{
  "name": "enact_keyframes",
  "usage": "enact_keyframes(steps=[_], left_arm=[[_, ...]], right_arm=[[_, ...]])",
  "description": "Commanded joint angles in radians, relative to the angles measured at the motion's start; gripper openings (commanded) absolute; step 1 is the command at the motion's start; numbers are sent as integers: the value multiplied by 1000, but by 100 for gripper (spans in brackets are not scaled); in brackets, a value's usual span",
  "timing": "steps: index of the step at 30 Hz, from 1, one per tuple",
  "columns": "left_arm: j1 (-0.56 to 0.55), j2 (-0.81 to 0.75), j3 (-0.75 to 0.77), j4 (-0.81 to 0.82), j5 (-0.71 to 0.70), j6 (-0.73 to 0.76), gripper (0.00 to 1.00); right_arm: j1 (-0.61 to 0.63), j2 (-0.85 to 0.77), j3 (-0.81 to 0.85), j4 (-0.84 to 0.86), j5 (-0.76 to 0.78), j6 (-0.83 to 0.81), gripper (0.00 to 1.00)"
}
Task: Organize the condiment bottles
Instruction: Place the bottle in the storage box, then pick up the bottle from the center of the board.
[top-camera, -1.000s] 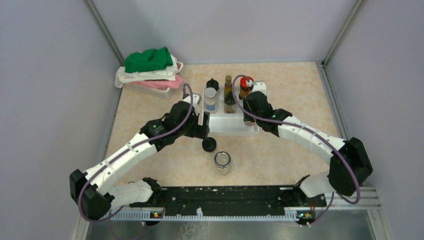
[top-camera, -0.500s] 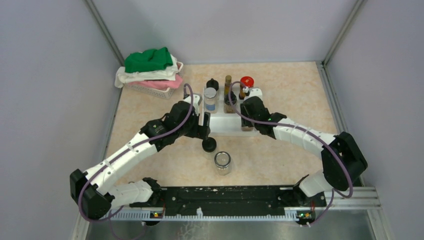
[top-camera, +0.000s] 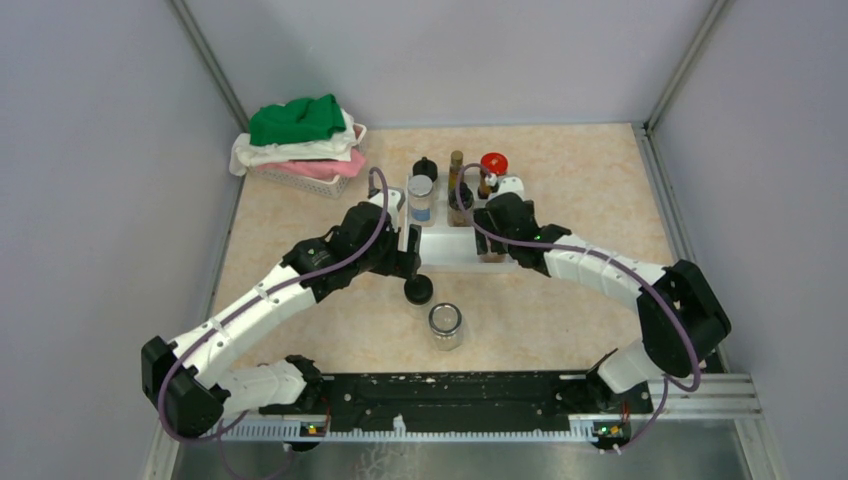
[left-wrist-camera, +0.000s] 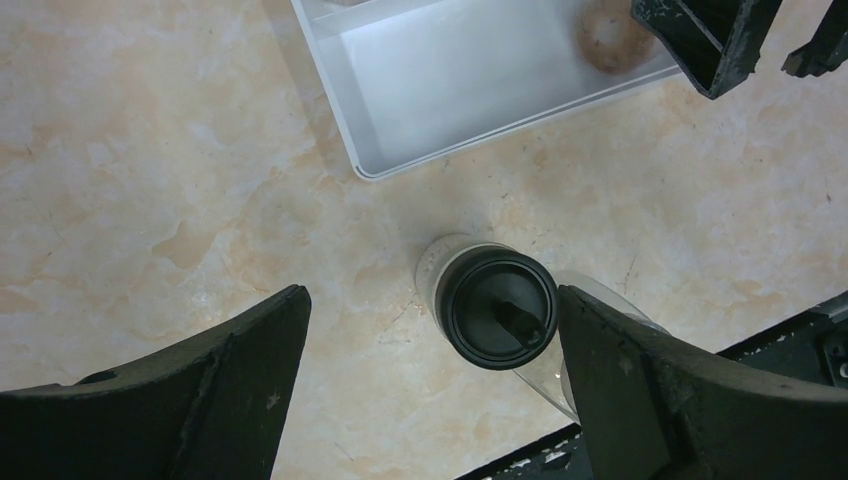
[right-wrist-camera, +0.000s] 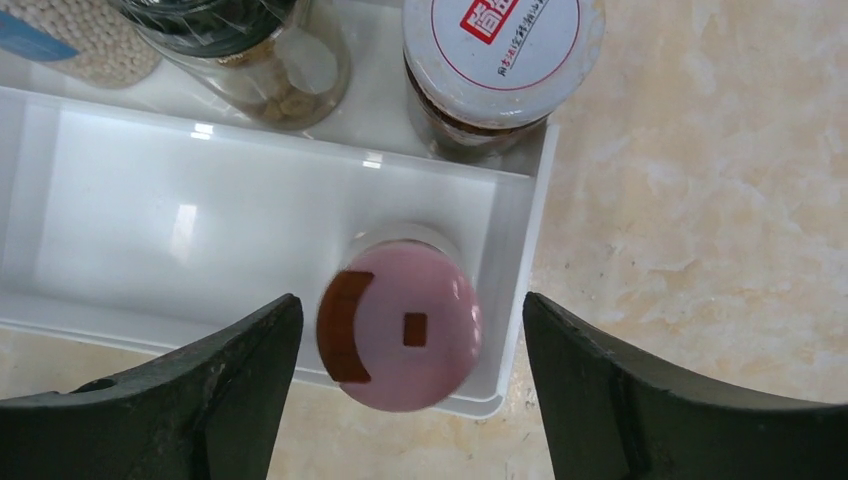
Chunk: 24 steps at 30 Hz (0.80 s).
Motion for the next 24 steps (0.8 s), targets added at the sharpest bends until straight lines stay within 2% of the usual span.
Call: enact_keyframes(steps=[1,5,11,16,20,24], left_arm=[[-3,7,24,17,-38,20,99],[-4,5,37,8,-53,30,99],[-3,-4,26,7,-53,26,99],[-3,-4,24,13,-36,23,99],[-3,4,29,16,-28,25,99],[-3,6,37,16,-14,23,99]], right_arm=[[-11,-67,27,-53,37,-8,81],[-10,-160,49,-134,44,-11,81],[29,-318,28,-229,-81,39,76],[213,-374,-36,-287,-83,123,75],[418,-356,-82,-247,-82,138,74],[497,-314,-134,-174,-103,142,79]])
